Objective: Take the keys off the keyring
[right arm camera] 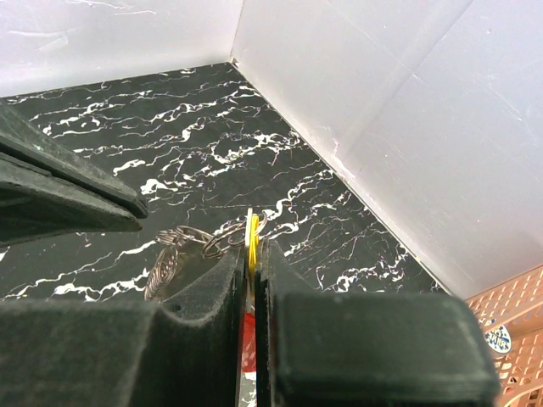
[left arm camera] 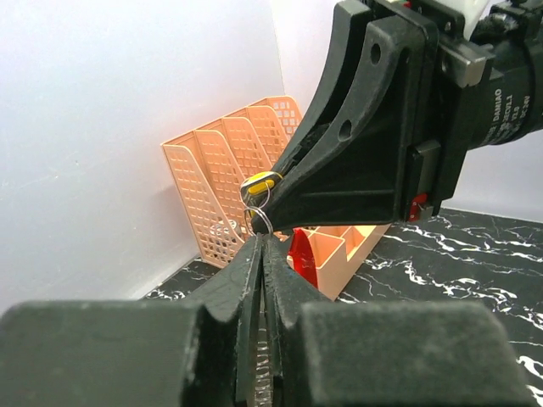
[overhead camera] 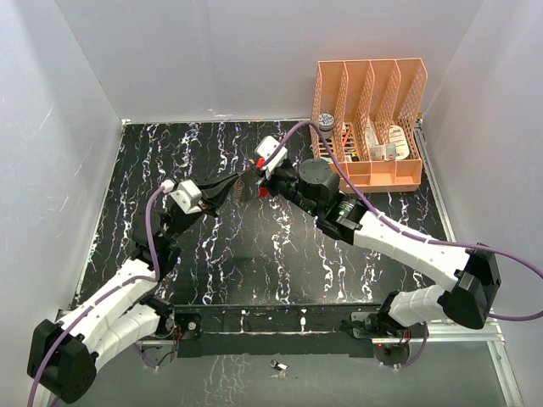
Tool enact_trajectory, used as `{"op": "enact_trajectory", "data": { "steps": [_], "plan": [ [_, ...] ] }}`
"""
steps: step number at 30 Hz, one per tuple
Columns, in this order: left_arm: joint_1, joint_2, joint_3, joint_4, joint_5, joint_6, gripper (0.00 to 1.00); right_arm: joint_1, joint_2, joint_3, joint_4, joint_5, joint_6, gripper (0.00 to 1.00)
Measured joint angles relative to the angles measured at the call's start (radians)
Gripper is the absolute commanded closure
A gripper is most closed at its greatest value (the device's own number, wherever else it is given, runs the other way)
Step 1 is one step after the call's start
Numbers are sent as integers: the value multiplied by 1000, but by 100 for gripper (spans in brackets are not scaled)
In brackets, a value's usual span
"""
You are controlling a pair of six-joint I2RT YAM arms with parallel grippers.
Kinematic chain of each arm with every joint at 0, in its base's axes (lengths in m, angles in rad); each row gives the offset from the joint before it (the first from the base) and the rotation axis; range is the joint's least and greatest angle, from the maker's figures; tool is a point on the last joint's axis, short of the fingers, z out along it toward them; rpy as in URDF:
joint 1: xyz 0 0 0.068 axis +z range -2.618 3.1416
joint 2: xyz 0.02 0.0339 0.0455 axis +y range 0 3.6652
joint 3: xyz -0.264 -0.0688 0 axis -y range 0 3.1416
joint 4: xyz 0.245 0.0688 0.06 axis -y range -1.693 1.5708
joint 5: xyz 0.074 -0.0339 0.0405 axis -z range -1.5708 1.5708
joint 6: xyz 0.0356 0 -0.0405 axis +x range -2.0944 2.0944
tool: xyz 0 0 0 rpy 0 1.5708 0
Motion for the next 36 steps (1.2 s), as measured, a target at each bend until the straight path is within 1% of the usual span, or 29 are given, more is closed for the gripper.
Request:
{"op": "enact_trajectory", "data": {
  "steps": [5,10,15,19,23,28,36],
  "plan": [
    [0,18,-14,40,8,3,97,0,0,0,19,0,2,100],
    [0,72,-38,114,21,-12,90,0,0,0,23,0,9,100],
    [0,118,-38,163,30,-35,90,0,0,0,24,-1,21,100],
    [0,134,-38,201,32,-46,87,0,0,0,31,-1,25,100],
    [0,142,-38,225,31,-53,86,0,0,0,37,-4,29,100],
    [0,164,-38,270,29,-64,78,0,0,0,39,-8,39,100],
    [0,203,-38,314,26,-87,78,0,0,0,41,-15,50,100]
  ]
}}
